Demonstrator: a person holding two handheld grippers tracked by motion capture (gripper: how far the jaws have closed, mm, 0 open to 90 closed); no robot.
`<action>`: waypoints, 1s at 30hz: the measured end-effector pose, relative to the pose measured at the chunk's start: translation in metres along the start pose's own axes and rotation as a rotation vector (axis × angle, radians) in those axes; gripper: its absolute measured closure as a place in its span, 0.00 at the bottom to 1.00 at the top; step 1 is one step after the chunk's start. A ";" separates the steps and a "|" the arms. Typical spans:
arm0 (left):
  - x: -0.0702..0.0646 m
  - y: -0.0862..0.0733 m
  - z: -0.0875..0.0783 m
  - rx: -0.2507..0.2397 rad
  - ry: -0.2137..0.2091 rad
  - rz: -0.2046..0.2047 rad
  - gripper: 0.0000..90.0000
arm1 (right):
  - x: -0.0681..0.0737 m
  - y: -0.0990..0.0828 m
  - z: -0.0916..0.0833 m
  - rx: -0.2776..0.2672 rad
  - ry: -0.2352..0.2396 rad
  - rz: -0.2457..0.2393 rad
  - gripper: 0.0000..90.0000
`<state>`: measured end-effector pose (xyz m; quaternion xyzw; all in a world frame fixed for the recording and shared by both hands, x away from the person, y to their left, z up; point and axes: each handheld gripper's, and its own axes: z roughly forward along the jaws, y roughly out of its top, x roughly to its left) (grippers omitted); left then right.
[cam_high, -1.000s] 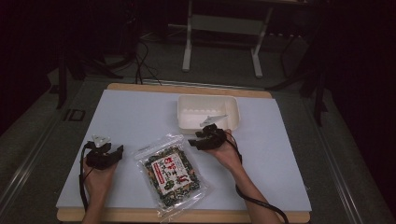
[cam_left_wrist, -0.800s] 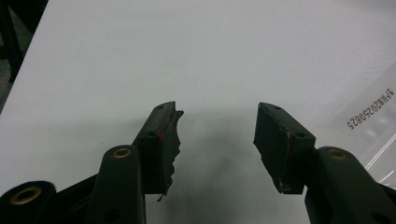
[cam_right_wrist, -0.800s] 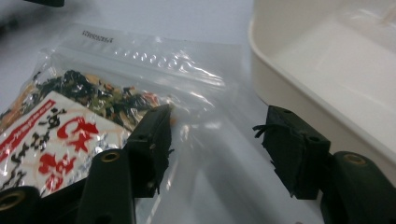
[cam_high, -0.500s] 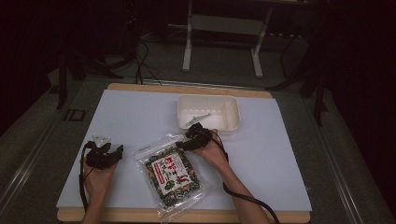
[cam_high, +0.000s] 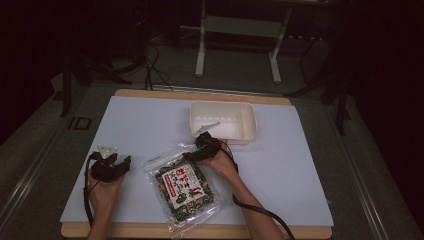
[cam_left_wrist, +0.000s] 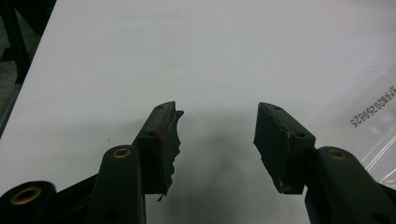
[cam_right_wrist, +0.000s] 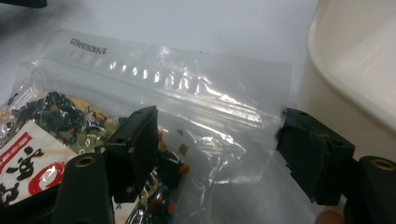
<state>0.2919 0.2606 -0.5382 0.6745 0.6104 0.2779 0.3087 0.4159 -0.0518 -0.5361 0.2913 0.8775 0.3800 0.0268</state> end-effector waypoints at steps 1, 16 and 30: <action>0.000 0.000 0.000 -0.001 0.002 -0.004 0.55 | 0.001 0.001 0.001 0.005 -0.004 -0.005 0.32; 0.000 0.000 0.000 -0.006 -0.004 -0.002 0.55 | 0.004 -0.004 -0.009 -0.049 0.038 -0.096 0.96; 0.000 0.000 -0.001 -0.010 -0.006 -0.005 0.55 | 0.006 0.003 -0.039 -0.103 0.020 -0.145 1.00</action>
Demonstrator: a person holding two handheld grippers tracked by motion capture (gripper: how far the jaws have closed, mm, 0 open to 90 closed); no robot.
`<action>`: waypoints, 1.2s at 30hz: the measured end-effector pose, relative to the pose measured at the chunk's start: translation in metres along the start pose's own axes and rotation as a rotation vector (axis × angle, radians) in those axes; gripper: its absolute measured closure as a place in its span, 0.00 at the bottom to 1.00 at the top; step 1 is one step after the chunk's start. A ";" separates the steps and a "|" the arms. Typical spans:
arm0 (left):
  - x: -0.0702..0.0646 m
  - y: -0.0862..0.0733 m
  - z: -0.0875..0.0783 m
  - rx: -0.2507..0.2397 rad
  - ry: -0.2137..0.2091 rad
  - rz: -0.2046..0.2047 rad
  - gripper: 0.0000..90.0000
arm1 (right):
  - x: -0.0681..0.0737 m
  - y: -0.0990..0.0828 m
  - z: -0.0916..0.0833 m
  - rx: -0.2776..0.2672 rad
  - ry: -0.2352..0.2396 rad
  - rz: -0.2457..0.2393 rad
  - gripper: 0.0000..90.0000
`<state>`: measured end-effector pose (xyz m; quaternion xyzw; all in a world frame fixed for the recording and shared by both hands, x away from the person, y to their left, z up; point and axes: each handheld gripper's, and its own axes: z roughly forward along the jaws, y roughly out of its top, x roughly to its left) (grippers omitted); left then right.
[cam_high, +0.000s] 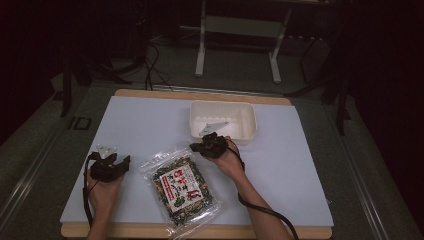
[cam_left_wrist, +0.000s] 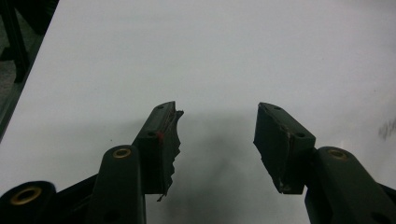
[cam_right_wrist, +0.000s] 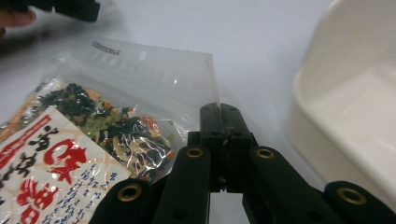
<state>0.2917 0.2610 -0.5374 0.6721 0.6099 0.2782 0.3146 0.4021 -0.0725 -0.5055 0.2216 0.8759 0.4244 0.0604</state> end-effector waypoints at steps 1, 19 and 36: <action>0.000 0.000 0.000 0.000 -0.002 -0.001 0.55 | -0.001 0.002 -0.003 -0.005 -0.003 0.006 1.00; -0.001 0.000 0.001 -0.002 -0.012 0.000 0.55 | -0.006 0.020 -0.051 -0.116 0.011 0.019 1.00; -0.002 0.000 0.002 -0.001 -0.016 0.005 0.55 | 0.000 0.055 -0.094 -0.254 0.017 -0.019 1.00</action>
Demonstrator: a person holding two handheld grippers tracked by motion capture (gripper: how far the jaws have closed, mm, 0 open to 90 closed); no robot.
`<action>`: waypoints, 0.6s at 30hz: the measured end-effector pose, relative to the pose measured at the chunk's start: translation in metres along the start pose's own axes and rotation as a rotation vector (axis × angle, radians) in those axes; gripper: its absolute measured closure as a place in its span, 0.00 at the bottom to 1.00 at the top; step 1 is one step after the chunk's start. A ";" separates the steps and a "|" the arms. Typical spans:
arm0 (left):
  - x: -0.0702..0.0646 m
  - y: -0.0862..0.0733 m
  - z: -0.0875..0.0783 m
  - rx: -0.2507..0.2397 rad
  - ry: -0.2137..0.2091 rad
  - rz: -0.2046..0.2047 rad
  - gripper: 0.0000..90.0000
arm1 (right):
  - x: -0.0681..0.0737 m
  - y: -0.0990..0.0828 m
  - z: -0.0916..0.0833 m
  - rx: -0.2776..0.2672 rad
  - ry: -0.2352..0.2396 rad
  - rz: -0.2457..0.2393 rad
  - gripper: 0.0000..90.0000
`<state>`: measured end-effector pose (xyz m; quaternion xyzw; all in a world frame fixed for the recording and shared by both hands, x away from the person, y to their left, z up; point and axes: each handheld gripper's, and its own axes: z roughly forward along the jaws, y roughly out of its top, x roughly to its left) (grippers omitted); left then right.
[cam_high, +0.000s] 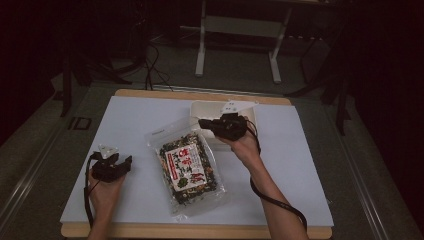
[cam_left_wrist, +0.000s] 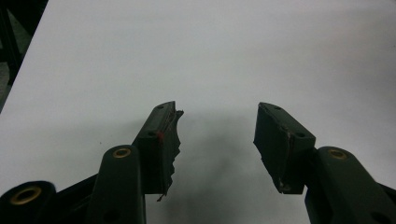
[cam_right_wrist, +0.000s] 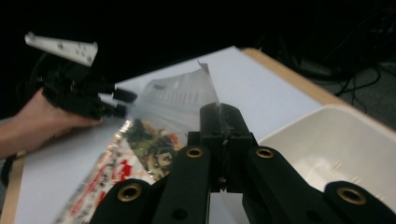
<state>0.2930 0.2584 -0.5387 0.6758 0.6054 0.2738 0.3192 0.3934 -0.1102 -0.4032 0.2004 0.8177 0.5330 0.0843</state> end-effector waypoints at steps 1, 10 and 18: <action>0.000 0.000 0.000 0.000 0.000 0.000 0.55 | 0.000 0.000 0.000 0.000 0.000 0.000 1.00; -0.001 0.000 0.001 0.002 0.001 0.000 0.55 | -0.008 0.018 -0.023 -0.069 -0.009 0.016 1.00; -0.001 0.000 0.001 0.004 0.001 0.003 0.55 | -0.015 0.027 -0.038 -0.113 -0.015 0.028 1.00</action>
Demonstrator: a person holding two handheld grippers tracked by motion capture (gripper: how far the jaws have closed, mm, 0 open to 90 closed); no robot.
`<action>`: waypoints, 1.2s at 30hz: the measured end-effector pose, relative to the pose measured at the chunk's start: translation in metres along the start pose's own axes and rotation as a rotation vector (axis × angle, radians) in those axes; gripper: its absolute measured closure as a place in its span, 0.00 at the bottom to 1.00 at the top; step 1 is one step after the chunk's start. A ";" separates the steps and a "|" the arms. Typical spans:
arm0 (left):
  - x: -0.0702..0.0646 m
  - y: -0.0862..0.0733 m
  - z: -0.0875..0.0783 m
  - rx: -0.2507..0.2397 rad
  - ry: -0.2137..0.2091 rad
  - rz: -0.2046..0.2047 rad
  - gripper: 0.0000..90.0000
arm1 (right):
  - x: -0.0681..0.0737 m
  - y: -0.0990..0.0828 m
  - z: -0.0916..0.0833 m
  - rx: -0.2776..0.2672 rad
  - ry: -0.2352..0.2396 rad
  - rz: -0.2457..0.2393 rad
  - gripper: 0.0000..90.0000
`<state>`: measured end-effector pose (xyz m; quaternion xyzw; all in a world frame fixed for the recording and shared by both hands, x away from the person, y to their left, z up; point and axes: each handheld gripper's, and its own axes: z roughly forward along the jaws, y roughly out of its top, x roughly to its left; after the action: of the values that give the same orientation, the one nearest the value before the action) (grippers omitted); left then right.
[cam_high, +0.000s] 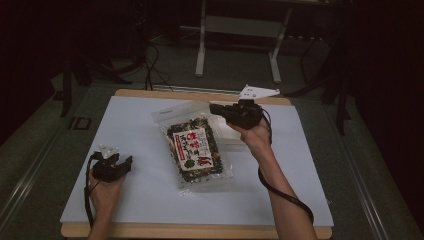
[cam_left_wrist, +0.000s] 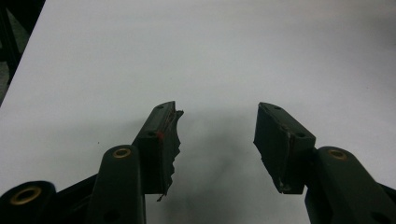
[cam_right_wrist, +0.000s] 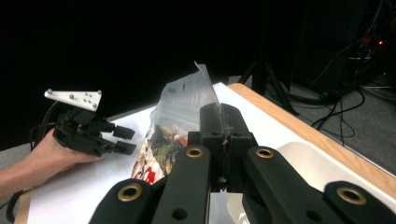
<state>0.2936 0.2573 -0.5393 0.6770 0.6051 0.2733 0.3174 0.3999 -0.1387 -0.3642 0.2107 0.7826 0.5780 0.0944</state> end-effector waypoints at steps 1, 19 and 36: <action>0.000 0.000 0.000 -0.001 -0.001 0.000 0.55 | -0.001 0.003 -0.003 -0.008 -0.002 0.001 1.00; 0.001 0.000 0.000 -0.001 0.003 -0.007 0.55 | -0.004 0.030 -0.030 -0.036 -0.029 -0.029 1.00; 0.001 0.000 0.000 0.002 0.005 -0.004 0.55 | -0.018 0.047 -0.065 -0.081 -0.122 -0.037 1.00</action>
<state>0.2934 0.2583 -0.5391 0.6756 0.6075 0.2736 0.3157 0.4006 -0.1913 -0.3011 0.2269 0.7551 0.5936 0.1610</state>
